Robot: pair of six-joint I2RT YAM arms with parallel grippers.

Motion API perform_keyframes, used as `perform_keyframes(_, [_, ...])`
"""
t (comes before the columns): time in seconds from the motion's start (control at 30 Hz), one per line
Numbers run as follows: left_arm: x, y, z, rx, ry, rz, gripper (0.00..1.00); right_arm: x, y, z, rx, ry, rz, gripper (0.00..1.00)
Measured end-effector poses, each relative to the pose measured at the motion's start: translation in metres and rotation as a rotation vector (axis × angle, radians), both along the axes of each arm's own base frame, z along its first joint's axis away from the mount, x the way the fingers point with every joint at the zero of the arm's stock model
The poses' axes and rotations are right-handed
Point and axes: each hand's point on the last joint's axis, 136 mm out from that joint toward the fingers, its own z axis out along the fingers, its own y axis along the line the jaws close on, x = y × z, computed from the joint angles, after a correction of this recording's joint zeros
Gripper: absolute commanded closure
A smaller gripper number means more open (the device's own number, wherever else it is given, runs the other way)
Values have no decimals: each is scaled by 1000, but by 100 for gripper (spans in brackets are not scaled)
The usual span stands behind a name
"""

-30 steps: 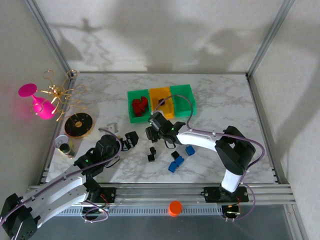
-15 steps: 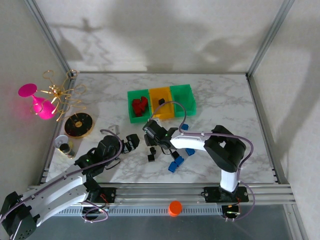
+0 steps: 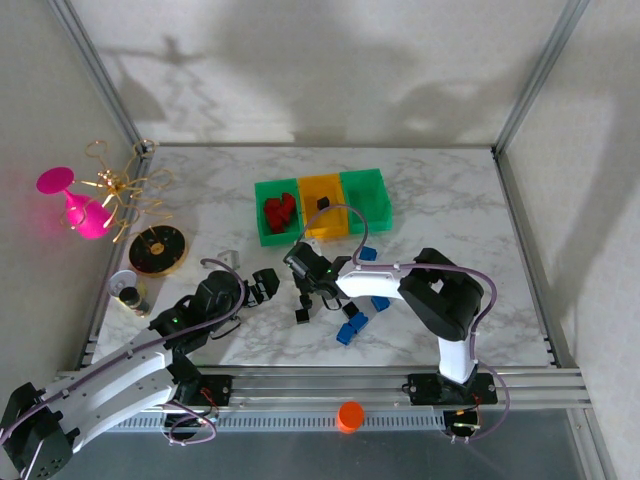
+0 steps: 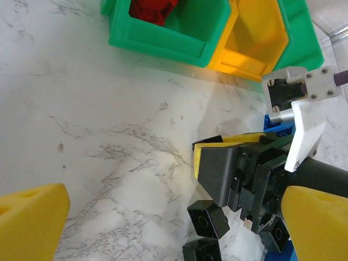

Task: Sort the legos into containers by color
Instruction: Pick up the lego from the center of the table.

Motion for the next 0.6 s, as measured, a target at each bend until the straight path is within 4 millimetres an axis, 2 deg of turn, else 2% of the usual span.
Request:
perform_keyframes(0.2, [1,-1,3,-2,-2,-1,1,0,0,6,4,-8,6,69])
perform_keyframes(0.43, [10,-9,13,6,-1,-5,0,12,-4,52,68,-82,-9,68])
perform_keyframes(0.6, [14,-14,13,20,7,-13,0,39,-21,73,80,-124,-56,68])
